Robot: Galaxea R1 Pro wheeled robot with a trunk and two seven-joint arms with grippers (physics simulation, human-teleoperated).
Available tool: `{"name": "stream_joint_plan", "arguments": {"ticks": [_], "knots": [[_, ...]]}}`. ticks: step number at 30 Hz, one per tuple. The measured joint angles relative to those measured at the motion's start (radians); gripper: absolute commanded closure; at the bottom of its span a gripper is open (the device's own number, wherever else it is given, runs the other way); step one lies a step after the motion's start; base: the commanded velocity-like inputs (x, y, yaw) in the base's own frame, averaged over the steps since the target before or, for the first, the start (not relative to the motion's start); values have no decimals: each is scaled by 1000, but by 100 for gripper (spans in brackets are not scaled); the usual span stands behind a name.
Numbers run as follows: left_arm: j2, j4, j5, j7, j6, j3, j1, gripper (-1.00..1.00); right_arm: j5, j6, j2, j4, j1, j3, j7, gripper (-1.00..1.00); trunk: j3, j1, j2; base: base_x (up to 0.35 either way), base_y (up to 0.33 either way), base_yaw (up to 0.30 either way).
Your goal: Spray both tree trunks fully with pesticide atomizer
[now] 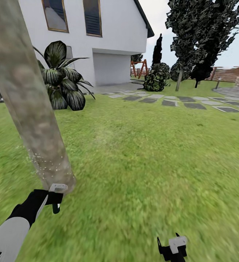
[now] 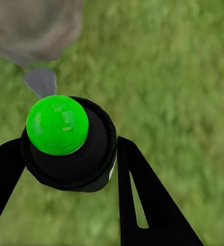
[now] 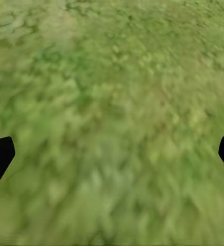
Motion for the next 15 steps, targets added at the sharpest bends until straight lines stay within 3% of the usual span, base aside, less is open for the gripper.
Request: {"name": "stream_joint_plan", "arguments": {"ticks": [8,15], "knots": [[-2,-13,2,1,0,1,0,100,0,0,0,0,0,0,0,-100,0,0,0,197,-219,268],[-2,-15,3,1,-2,2,0,100,0,0,0,0,0,0,0,-100,0,0,0,90,-255,38]]}}
